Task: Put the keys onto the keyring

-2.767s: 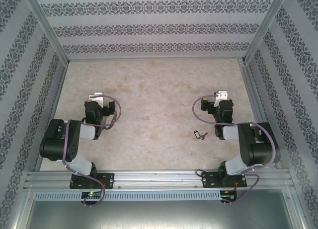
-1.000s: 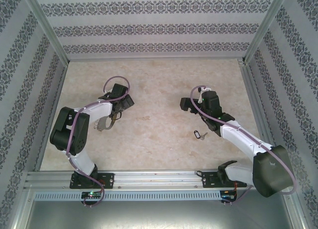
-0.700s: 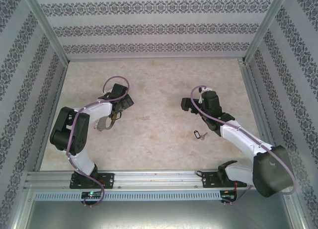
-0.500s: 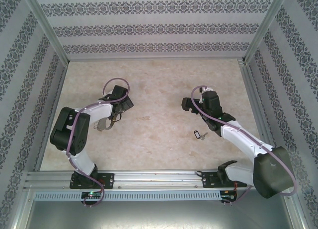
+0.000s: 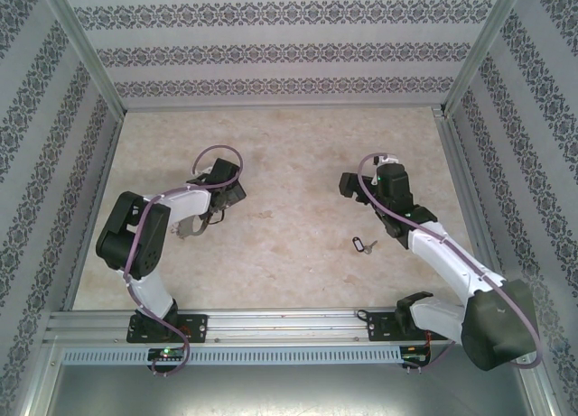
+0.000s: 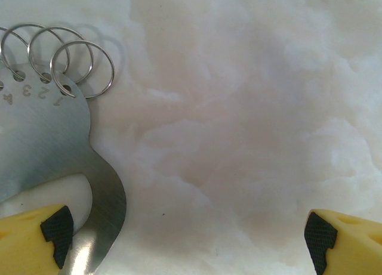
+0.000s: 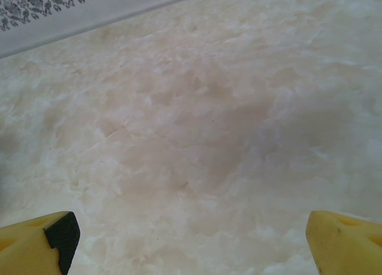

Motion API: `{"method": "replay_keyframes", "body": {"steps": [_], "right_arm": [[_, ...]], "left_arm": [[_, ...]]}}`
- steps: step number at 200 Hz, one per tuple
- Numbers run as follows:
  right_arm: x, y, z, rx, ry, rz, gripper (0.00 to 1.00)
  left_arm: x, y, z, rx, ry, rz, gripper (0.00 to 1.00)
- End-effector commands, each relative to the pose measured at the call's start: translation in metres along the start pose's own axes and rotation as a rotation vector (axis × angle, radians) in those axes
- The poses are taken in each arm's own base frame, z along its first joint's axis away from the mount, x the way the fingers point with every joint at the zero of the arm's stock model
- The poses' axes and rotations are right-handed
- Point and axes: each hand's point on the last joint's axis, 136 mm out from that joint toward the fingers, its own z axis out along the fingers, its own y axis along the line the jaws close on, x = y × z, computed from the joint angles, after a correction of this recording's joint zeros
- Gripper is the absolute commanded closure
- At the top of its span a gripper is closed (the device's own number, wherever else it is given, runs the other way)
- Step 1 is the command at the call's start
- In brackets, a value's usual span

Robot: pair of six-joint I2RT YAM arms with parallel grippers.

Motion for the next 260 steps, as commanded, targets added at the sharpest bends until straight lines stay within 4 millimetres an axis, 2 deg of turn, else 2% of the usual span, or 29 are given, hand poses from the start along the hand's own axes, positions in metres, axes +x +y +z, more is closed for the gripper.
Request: {"method": "replay_keyframes", "body": {"steps": [1,28,72,124,154,178,216,234,260], "right_arm": [[-0.016,-0.003,-0.009,0.011,-0.045,0.017,0.02],[-0.018,-0.007,-0.010,0.016,-0.049,0.032,0.03],[-0.025,-0.013,-0.018,0.025,-0.078,0.057,0.02],[-0.036,-0.027,-0.034,0.057,-0.141,0.092,0.02],[-0.038,-0.033,-0.041,0.069,-0.152,0.109,0.03],[-0.040,-0.038,-0.048,0.083,-0.167,0.123,0.02],[-0.039,-0.045,-0.053,0.109,-0.154,0.146,0.03],[-0.036,-0.048,-0.053,0.120,-0.144,0.157,0.03],[-0.028,-0.051,-0.046,0.137,-0.106,0.163,0.02]], "left_arm": [[0.030,-0.016,-0.001,0.025,0.083,0.031,0.00],[0.045,-0.033,-0.007,0.053,0.099,0.068,0.00],[0.081,-0.065,-0.018,0.116,0.152,0.132,0.00],[0.137,-0.123,-0.044,0.234,0.235,0.264,0.00],[0.176,-0.147,-0.061,0.287,0.293,0.355,0.00],[0.205,-0.156,-0.073,0.324,0.338,0.407,0.00],[0.248,-0.153,-0.096,0.384,0.428,0.498,0.00],[0.248,-0.159,-0.111,0.446,0.419,0.557,0.00],[0.210,-0.174,-0.139,0.509,0.271,0.589,0.00]]}}
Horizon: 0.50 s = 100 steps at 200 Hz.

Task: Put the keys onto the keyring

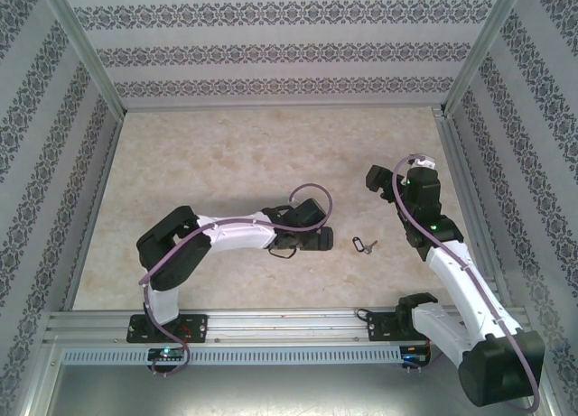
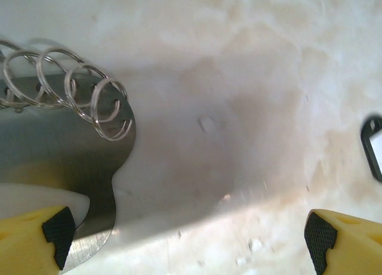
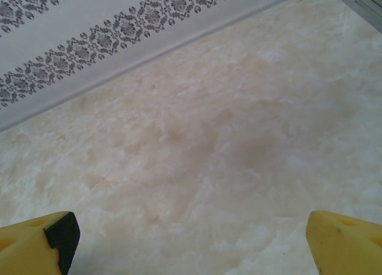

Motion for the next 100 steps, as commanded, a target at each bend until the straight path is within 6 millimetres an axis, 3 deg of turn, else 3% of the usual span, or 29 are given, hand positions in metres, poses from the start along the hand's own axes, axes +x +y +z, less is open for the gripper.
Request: {"method": "replay_keyframes", "body": {"steps": [1,19,36,73,100], "right_arm": [[0.008,-0.011,0.004,0.052,0.035,0.021,0.03],[0.018,-0.023,0.009,0.117,0.061,0.027,0.02],[0.033,-0.022,0.014,0.099,0.115,0.011,0.02],[0.077,0.012,0.020,-0.059,0.270,-0.039,0.06],[0.121,0.039,0.021,-0.113,0.401,-0.132,0.13]], "left_arm": [[-0.011,-0.018,-0.036,0.059,-0.056,0.093,0.00],[-0.037,-0.020,-0.057,0.065,-0.132,0.122,0.00],[-0.058,-0.011,-0.069,0.062,-0.175,0.104,0.00],[-0.091,0.044,-0.065,0.001,-0.198,-0.035,0.00],[-0.091,0.076,-0.058,0.010,-0.164,-0.123,0.00]]}}
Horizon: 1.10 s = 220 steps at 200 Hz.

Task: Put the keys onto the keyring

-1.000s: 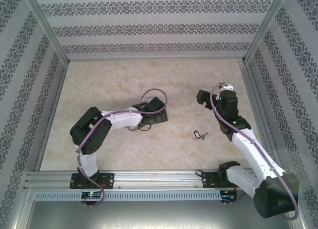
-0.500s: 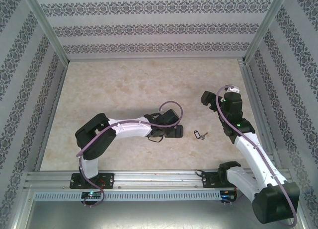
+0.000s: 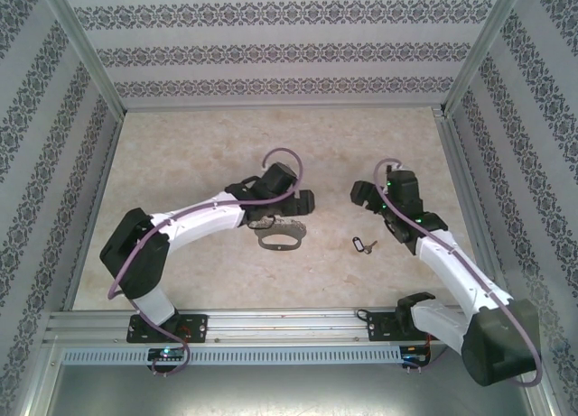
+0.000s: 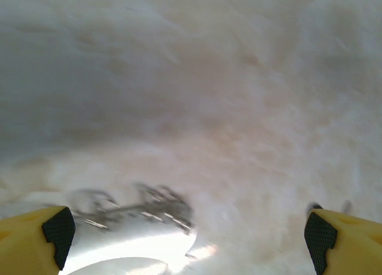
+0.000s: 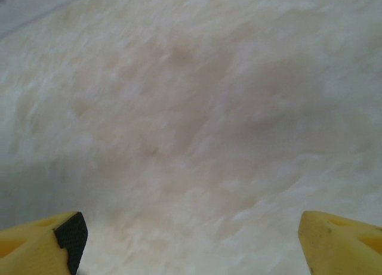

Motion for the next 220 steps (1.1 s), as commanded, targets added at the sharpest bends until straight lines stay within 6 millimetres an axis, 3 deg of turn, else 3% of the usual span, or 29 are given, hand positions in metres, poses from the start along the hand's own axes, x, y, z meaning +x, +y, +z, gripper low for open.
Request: {"method": "replay_keyframes", "body": {"steps": [1,23,43,57,93,123,159,174,220], "right_arm": [[0.040,0.023,0.010,-0.058,0.131,-0.077,0.14],[0.065,0.036,0.018,-0.045,0.200,-0.129,0.18],[0.074,0.034,0.018,0.002,0.200,-0.151,0.16],[0.071,0.027,0.015,0.051,0.175,-0.154,0.03],[0.049,0.003,-0.001,0.190,0.083,-0.181,0.02],[0.039,0.002,-0.007,0.168,0.037,-0.181,0.02],[0.045,0.027,0.000,0.066,0.089,-0.225,0.02],[0.051,0.037,0.005,0.032,0.121,-0.242,0.07],[0.070,0.048,0.018,0.011,0.196,-0.250,0.10]], "left_arm": [[0.007,0.030,0.006,-0.020,0.040,-0.045,0.00],[0.016,0.042,0.005,-0.026,0.048,-0.063,0.00],[0.021,0.046,0.003,-0.018,0.054,-0.072,0.00],[0.021,0.045,0.003,-0.005,0.049,-0.080,0.00],[0.021,0.036,0.004,0.052,0.050,-0.110,0.00],[0.027,0.029,0.011,0.092,0.081,-0.134,0.00],[0.036,0.026,0.022,0.133,0.116,-0.177,0.00],[0.037,0.027,0.025,0.130,0.116,-0.181,0.00],[0.039,0.038,0.034,0.074,0.112,-0.156,0.00]]}}
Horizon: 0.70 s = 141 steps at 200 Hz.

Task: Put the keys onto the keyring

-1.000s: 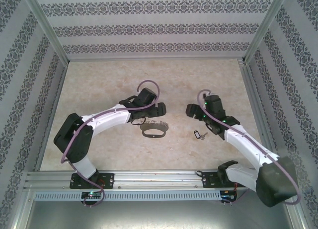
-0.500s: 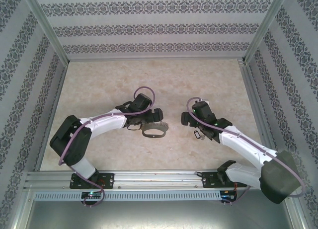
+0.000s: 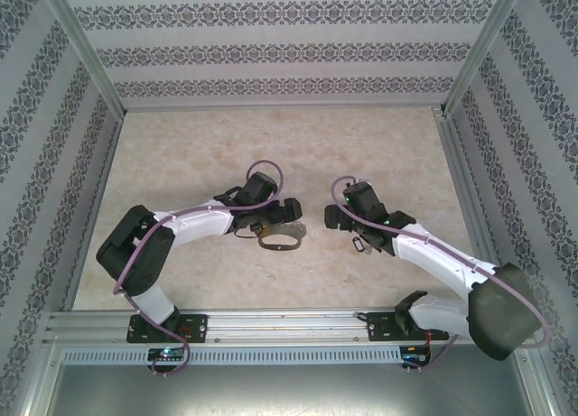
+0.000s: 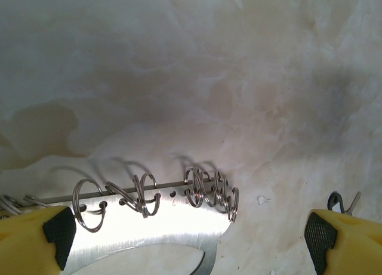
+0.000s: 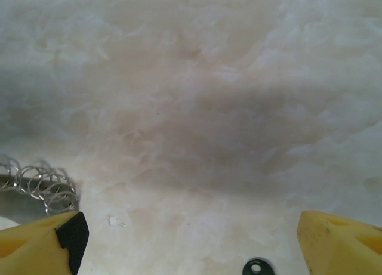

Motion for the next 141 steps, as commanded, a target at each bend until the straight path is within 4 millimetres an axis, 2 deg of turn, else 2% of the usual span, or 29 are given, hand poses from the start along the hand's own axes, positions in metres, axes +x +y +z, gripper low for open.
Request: {"method": "replay_keyframes", "body": {"steps": [1,32,52,141], "right_arm": [[-0.004,0.017,0.001,-0.050,0.006,-0.012,0.10],[0.003,0.018,0.003,-0.048,0.014,-0.015,0.10],[0.007,0.018,0.002,-0.056,0.014,-0.011,0.09],[0.018,0.021,0.004,-0.089,0.037,0.032,0.08]], "left_arm": [[-0.001,0.009,0.008,-0.033,-0.004,-0.001,0.00],[-0.003,0.017,0.018,-0.071,-0.003,0.024,0.00],[-0.008,0.015,0.021,-0.076,-0.005,0.047,0.00],[-0.053,0.000,0.034,-0.090,-0.053,0.145,0.00]]}}
